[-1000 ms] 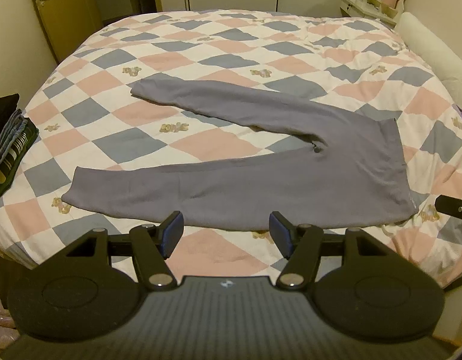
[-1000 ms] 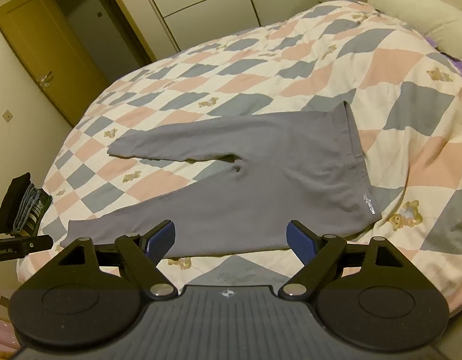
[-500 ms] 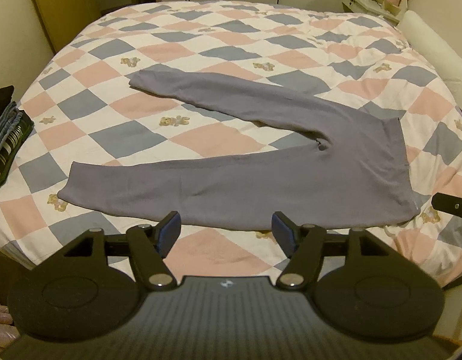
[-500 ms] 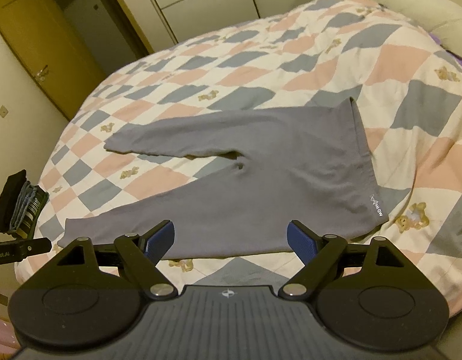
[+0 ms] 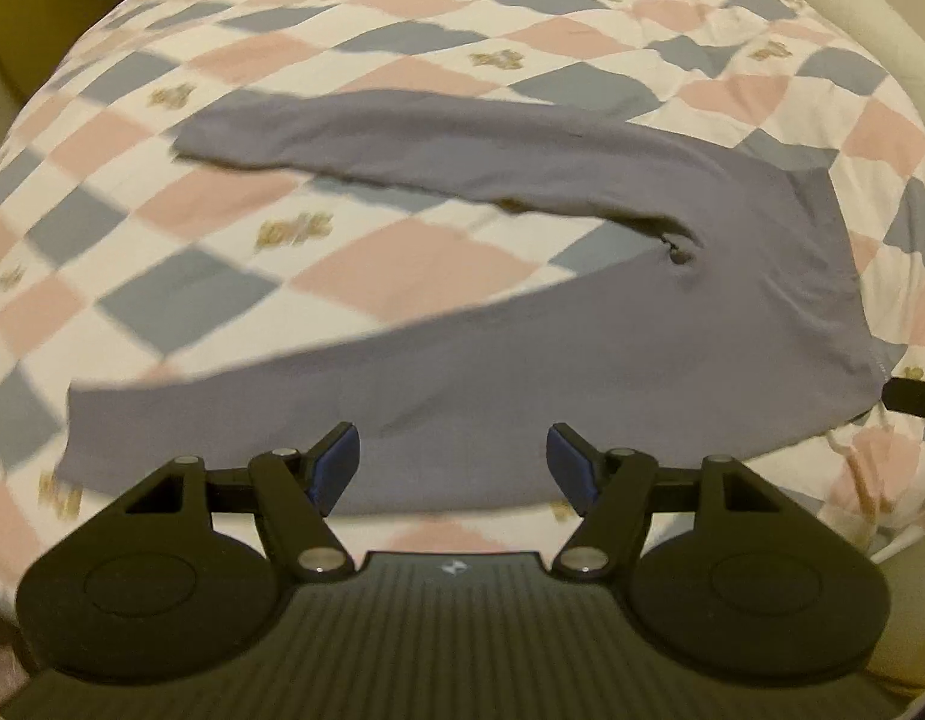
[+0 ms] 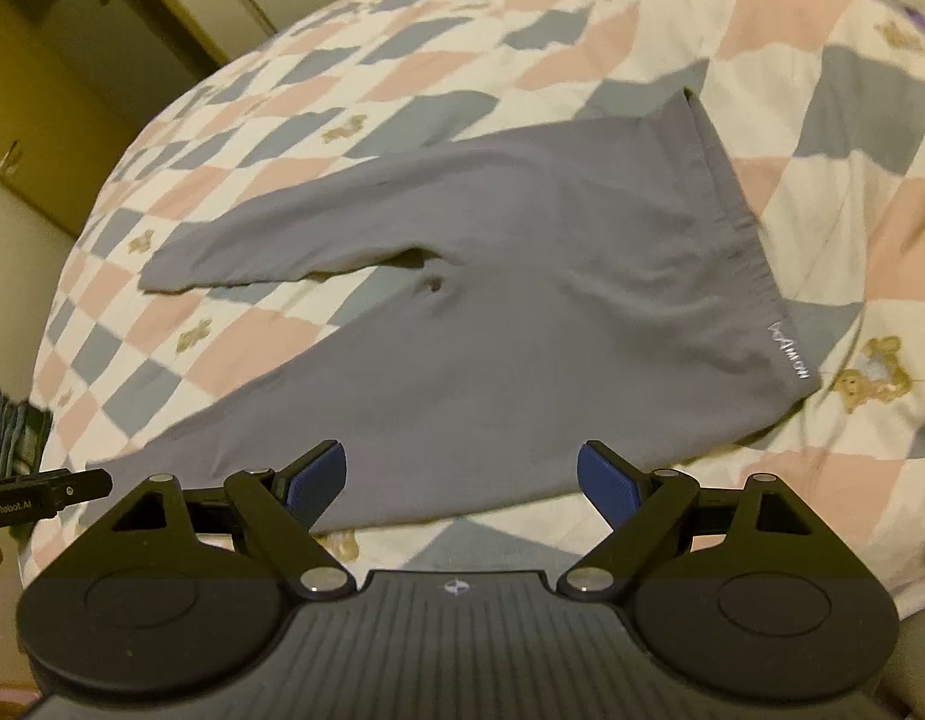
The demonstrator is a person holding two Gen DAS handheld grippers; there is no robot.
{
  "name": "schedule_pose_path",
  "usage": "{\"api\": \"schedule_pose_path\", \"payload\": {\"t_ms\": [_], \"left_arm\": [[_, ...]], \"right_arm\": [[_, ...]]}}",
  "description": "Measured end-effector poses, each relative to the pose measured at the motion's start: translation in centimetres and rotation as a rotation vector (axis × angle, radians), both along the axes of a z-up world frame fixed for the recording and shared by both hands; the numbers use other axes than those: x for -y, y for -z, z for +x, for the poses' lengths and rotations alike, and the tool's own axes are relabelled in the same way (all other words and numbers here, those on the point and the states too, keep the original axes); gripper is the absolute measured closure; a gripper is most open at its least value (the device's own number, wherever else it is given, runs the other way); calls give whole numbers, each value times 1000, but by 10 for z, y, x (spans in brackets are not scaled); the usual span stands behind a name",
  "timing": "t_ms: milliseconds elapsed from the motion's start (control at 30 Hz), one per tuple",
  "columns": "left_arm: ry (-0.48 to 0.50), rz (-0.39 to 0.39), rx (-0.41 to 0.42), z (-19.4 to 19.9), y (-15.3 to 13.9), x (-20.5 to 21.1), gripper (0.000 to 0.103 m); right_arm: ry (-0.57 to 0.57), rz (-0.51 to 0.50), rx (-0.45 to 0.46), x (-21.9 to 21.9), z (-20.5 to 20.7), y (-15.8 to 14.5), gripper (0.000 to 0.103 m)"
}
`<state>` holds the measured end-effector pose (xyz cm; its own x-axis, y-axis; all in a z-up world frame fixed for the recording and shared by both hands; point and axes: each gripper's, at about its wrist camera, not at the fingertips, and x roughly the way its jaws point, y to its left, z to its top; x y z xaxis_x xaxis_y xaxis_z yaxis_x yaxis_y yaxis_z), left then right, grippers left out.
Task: Fold clothes
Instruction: 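Lower both grippers to the waistband and close them on its edge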
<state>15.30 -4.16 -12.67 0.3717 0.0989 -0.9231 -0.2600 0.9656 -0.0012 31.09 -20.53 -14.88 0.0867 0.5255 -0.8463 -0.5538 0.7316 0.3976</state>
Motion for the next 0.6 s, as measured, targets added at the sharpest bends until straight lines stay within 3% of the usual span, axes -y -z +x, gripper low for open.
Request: {"api": "schedule_pose_path", "payload": {"t_ms": [200,367,500,600], "left_arm": [[124,7,-45,51,51,-7,37],[228,-24,-57,95,93,-15,38],[331,-40,2,139,109,-20,51],[408,-51,46,172,120,-24,58]], "right_arm": [[61,37,-41,-18,25,42,16],[58,-24,-78,-34,51,87,18],[28,33,-84,-46,83,105,34],[-37,79,-26,-61,115,104,49]]}}
